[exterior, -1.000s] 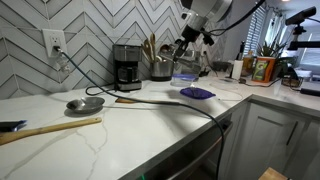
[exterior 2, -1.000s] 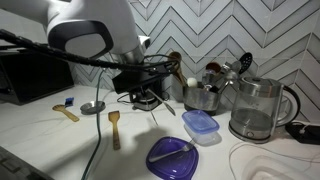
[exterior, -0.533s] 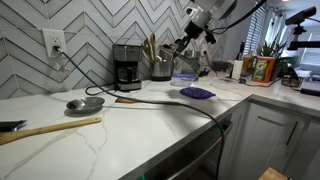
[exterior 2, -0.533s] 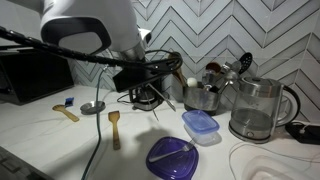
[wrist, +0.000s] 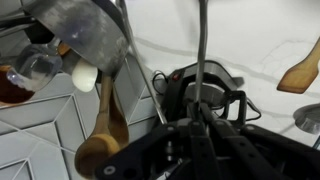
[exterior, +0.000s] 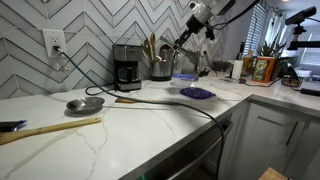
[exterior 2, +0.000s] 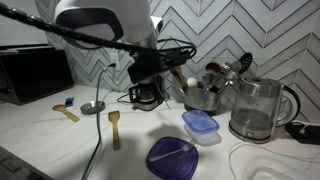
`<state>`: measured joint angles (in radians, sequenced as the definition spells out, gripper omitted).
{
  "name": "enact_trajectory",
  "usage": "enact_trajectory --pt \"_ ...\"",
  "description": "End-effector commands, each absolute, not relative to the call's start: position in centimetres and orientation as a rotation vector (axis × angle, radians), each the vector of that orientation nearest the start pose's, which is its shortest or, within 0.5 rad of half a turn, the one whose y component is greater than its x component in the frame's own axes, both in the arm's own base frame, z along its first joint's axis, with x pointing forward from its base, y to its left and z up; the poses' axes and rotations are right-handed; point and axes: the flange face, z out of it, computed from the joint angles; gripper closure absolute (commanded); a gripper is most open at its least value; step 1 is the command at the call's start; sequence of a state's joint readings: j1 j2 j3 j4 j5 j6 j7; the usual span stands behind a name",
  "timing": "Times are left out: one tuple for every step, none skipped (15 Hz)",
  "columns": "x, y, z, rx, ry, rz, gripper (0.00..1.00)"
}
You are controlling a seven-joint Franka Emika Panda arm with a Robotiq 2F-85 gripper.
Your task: Put the tongs in the silver holder
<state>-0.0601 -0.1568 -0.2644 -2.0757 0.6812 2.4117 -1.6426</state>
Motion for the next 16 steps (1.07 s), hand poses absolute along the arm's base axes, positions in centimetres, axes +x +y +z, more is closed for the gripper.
enact_trajectory --pt "54.6 -20.1 57.0 -2.485 -1.365 -1.307 0.99" --pt "55.2 -20.5 57.4 -2.414 -1.380 -1.347 0.99" --pt "55.9 -20.9 57.6 -2.357 -1.396 -1.377 0.99" --pt "56.5 -21.2 57.8 -2.291 -1.401 -1.398 0.99" --pt "57.2 -21.8 57.7 -2.239 -1.402 -1.415 0.99" --pt "58.0 -22.5 57.7 -2.206 -1.385 -1.433 0.99" --pt "58.7 -23.1 57.6 -2.165 -1.366 -1.447 0.99" --pt "59.5 -23.8 57.6 -2.135 -1.346 -1.468 0.99" --pt "60.3 -24.6 57.3 -2.113 -1.319 -1.488 0.99" --pt "61.0 -25.4 57.2 -2.091 -1.294 -1.507 0.99" --pt "61.8 -26.2 56.8 -2.070 -1.263 -1.526 0.99" --pt "62.5 -27.0 56.5 -2.053 -1.241 -1.550 0.99" --pt "63.3 -27.6 56.2 -2.031 -1.219 -1.568 0.99" --pt "64.1 -28.1 55.9 -2.006 -1.200 -1.588 0.99" --pt "65.0 -28.5 55.5 -1.969 -1.184 -1.610 0.99" --pt "65.7 -28.8 55.3 -1.943 -1.173 -1.626 0.99"
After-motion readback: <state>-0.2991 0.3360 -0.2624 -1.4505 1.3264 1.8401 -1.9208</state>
